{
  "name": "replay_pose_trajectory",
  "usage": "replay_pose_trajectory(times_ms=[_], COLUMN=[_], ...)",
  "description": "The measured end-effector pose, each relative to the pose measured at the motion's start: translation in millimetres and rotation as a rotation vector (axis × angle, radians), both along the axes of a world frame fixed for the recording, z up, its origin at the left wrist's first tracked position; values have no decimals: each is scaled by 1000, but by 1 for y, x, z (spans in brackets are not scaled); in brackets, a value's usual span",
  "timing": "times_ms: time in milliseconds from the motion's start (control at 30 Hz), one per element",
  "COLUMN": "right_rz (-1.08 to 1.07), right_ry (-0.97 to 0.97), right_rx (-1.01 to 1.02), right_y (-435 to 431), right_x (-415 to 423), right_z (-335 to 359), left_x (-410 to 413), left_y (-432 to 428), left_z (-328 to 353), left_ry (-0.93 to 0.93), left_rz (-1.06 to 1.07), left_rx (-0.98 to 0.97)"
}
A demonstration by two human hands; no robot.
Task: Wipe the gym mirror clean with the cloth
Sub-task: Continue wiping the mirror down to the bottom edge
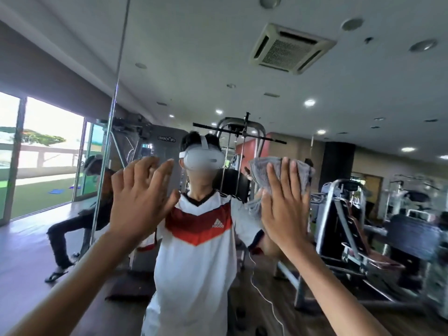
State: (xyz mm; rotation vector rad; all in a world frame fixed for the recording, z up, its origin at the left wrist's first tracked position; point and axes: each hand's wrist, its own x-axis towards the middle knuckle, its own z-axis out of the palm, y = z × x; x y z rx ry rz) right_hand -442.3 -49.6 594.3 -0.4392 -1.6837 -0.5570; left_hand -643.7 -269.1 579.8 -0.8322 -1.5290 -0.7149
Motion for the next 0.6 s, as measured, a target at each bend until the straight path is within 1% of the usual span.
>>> replay_pose_trajectory(times_ms=[33, 100, 167, 233, 300, 333, 367, 467, 500, 533, 567, 600], right_rz=[6, 15, 18, 2, -5, -1, 14, 20, 10, 9, 8, 5], right_ry=[24, -26, -200, -378, -433, -407, -339, -26, 40, 75, 71, 27], right_rx=[-27, 32, 167, 325, 387, 347, 280, 93, 49, 29, 39, 73], right_y=[-9, -28, -39, -30, -4, 8, 16, 11, 1, -11, -22, -30], right_x=[-9, -27, -34, -20, 5, 15, 20, 6, -6, -18, -28, -35], right_z=[13, 12, -22, -59, -68, -61, -47, 18, 37, 49, 52, 46], left_x=[4, 12, 15, 13, 7, 4, 0, -4, -2, 0, 2, 4], left_y=[4, 13, 15, 8, -4, -10, -16, -18, -14, -8, -2, 4], left_z=[7, 18, 18, 5, -10, -14, -13, 9, 17, 24, 28, 30], left_ry=[13, 41, 54, 49, 41, 41, 42, 41, 47, 62, 80, 91], left_rz=[2, 3, -13, -23, -16, -14, -7, 23, 21, 10, -4, -15], left_rx=[-11, -18, -24, -50, -84, -104, -121, -131, -122, -108, -91, -80])
